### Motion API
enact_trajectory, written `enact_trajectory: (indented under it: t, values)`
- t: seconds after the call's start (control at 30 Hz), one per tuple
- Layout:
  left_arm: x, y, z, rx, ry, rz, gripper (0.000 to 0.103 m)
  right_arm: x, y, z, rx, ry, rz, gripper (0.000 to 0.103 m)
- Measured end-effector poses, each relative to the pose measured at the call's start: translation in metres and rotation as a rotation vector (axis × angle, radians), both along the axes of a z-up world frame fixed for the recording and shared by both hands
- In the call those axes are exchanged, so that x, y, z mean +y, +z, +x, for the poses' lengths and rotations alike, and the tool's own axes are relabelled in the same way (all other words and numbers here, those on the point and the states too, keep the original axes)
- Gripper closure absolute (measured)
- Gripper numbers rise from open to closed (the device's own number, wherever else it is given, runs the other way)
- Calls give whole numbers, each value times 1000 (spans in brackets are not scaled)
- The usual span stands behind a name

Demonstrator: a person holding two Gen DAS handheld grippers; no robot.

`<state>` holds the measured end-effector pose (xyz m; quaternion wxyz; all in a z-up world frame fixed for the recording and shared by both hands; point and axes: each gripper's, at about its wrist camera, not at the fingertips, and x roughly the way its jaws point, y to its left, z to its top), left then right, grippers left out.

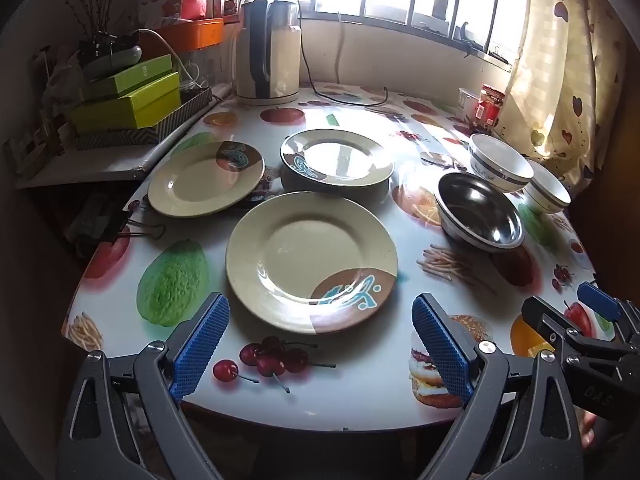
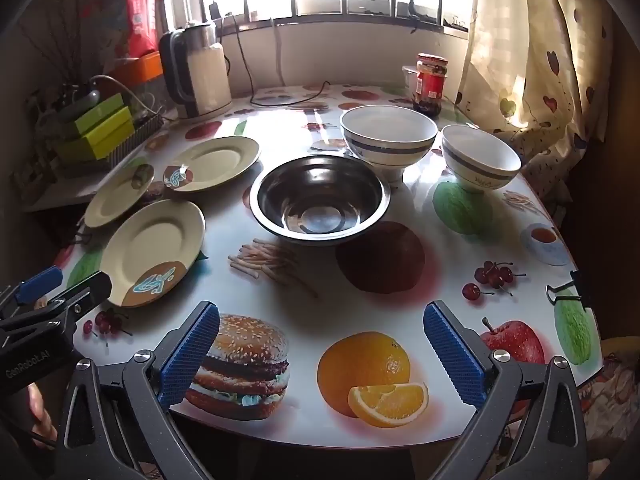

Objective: Organize plates and bowls

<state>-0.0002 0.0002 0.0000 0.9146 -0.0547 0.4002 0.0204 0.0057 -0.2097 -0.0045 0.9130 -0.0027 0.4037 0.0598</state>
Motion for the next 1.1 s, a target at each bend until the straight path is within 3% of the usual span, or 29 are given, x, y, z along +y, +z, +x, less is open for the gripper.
enact_trajectory:
  t: [0.27,0.47,0.6,0.73,0.93,1.1]
  values:
    - [-4,4,0,5,0,5,10,1,3,1,-14,19,14,0]
    - [5,0,2,21,14,-33,10,7,3,3,-30,60,15,0]
    - [4,6,2,-1,21,3,10,10,4,5,-33,74,17,0]
    - [6,11,6,-3,7,-10,10,12,10,6,-58,97,28,0]
    - [7,14,8,2,4,0,10,15,17,8,-72,35,-31,0]
    - [6,17,7,0,-22,-22,10,14,20,8,-56,52,19,0]
